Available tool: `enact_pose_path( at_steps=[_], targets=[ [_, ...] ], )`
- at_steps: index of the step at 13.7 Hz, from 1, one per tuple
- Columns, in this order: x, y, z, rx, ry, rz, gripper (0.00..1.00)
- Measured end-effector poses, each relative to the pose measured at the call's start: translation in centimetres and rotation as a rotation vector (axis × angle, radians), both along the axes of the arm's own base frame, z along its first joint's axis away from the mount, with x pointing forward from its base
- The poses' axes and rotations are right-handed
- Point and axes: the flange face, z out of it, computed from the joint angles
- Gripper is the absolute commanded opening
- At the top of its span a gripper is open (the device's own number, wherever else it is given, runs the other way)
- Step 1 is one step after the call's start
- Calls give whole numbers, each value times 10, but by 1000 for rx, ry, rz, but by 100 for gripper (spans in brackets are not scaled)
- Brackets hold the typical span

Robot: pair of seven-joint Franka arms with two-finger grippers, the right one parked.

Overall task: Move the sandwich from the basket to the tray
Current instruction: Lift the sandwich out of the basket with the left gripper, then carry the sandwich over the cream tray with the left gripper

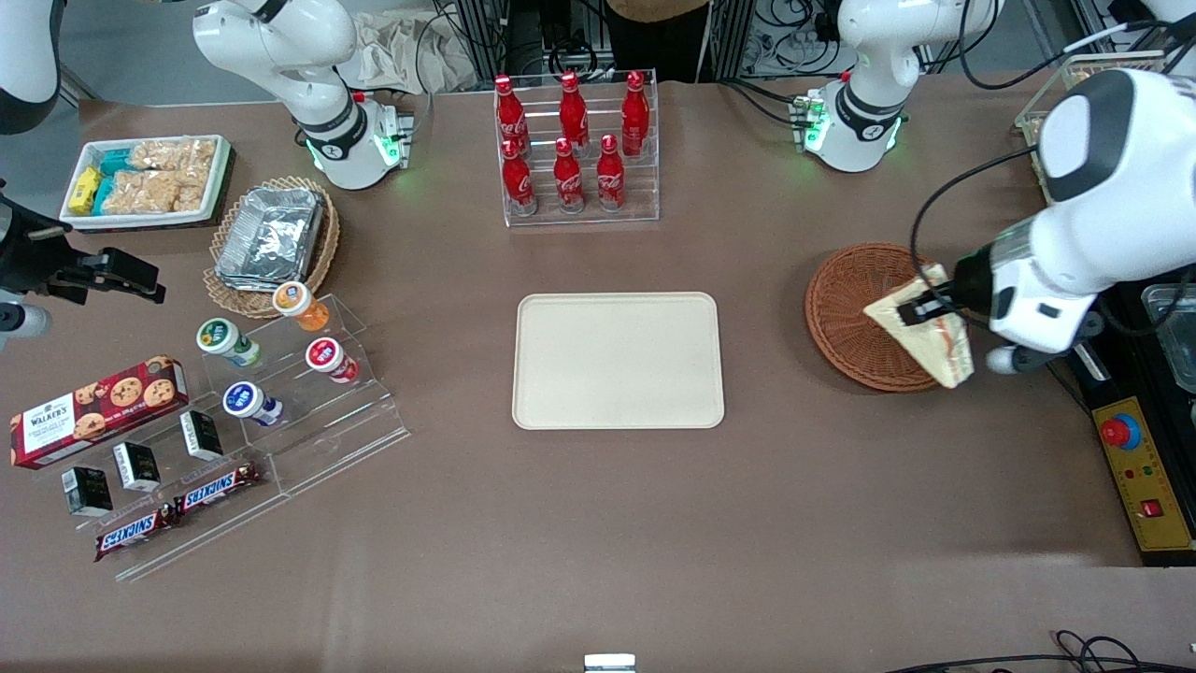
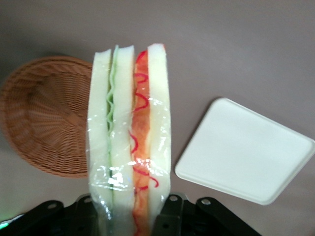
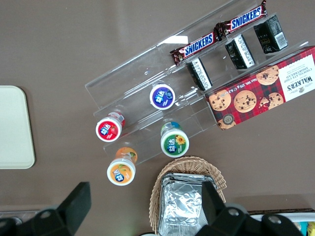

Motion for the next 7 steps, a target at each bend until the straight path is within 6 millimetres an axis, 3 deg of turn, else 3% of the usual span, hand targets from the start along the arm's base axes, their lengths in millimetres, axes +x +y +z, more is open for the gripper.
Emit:
enact_pose_path(
  at_steps=[7],
  targets=[
    [-13, -133, -39, -50, 4, -183, 24]
  ],
)
